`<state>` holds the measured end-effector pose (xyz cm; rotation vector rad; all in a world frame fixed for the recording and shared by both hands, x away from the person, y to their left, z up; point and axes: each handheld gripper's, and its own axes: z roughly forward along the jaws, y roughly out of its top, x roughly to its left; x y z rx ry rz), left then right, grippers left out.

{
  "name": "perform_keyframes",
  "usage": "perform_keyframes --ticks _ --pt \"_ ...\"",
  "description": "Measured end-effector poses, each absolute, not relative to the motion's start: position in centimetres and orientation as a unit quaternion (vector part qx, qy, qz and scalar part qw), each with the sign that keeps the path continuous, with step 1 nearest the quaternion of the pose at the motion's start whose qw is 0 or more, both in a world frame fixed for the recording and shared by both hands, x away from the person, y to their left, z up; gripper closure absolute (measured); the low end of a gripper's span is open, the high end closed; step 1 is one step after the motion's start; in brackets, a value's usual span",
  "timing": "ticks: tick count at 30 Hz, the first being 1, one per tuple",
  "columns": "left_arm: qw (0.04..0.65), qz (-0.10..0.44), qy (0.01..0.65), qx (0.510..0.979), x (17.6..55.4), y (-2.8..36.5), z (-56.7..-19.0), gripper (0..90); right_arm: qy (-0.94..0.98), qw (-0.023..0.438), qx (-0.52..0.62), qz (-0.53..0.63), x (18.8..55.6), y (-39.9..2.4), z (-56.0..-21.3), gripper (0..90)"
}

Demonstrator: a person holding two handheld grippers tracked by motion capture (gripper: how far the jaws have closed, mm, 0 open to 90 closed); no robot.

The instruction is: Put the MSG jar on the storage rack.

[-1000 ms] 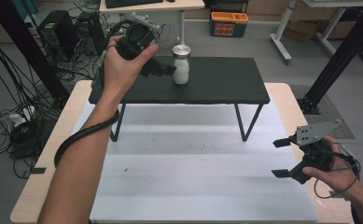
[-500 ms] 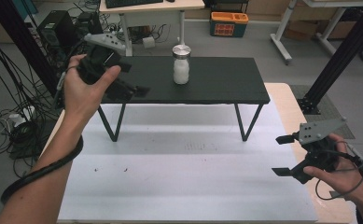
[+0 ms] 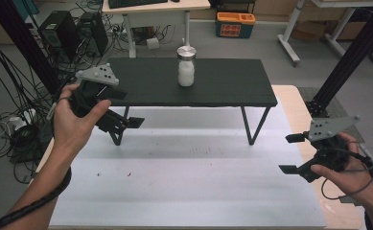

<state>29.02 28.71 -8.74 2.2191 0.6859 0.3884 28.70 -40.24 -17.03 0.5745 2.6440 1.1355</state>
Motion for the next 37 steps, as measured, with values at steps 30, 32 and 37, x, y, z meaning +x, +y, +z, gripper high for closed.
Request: perform_keyframes --ticks 30,32,37 --pt "0.376 0.152 0.275 0.872 29.0 29.1 -9.6 6.0 0.898 0.094 0.182 0.391 29.0 -39.5 -17.9 5.9" --pt "0.375 0.153 0.279 0.871 29.0 29.1 -9.7 5.9 0.898 0.094 0.181 0.390 28.9 -39.4 -18.0 5.9" --pt "0.371 0.156 0.284 0.870 28.7 29.1 -10.0 5.9 0.897 0.099 0.178 0.392 28.5 -39.2 -18.1 5.4"
